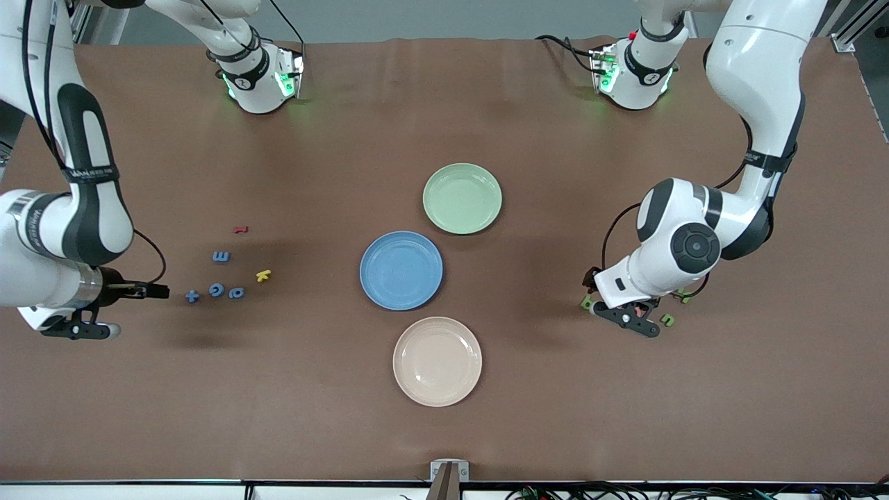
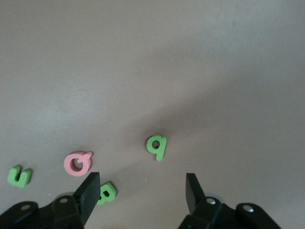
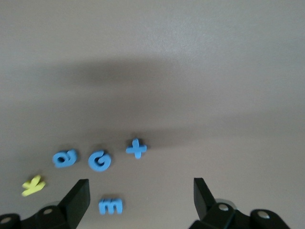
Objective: Sort letters by color into matching plates
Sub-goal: 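Grasp the green b and blue plus with the left and right grippers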
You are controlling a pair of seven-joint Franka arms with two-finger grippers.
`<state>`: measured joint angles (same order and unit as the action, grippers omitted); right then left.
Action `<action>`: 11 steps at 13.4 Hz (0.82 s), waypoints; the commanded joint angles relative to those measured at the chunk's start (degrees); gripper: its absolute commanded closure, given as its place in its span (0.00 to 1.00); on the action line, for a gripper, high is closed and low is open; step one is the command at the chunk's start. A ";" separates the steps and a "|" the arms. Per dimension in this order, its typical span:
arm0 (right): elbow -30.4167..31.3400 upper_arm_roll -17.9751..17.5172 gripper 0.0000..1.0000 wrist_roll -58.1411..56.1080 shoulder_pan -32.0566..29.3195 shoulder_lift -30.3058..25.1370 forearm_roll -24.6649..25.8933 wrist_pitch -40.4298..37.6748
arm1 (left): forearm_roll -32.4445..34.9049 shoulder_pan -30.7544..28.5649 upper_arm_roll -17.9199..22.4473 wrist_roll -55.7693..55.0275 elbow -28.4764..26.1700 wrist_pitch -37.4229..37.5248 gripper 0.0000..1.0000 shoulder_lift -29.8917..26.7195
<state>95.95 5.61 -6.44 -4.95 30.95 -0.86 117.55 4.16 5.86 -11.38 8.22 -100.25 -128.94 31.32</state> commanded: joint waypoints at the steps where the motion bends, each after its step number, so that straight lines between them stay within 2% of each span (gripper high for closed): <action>1: 5.71 -0.42 0.06 -0.59 -0.24 -0.19 -0.72 7.21 | 0.94 -0.24 0.04 5.90 0.58 -2.18 0.21 2.68; 3: 8.80 -0.43 0.07 -0.67 -0.32 -0.19 -0.81 12.24 | 0.94 -0.68 0.04 10.22 0.41 -4.82 0.24 4.70; 6: 8.99 -0.51 0.10 -0.67 -0.50 1.12 -1.76 13.05 | 0.85 0.11 0.04 10.67 -0.38 -6.58 0.32 5.94; 11: 8.99 -0.51 0.12 -0.85 -0.41 4.12 -3.09 16.30 | 1.03 0.64 0.13 10.76 -0.82 -8.87 0.39 7.26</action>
<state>104.97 5.47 -6.44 -4.95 34.64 -3.14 133.19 4.26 6.20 -11.28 18.45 -100.53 -135.82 38.24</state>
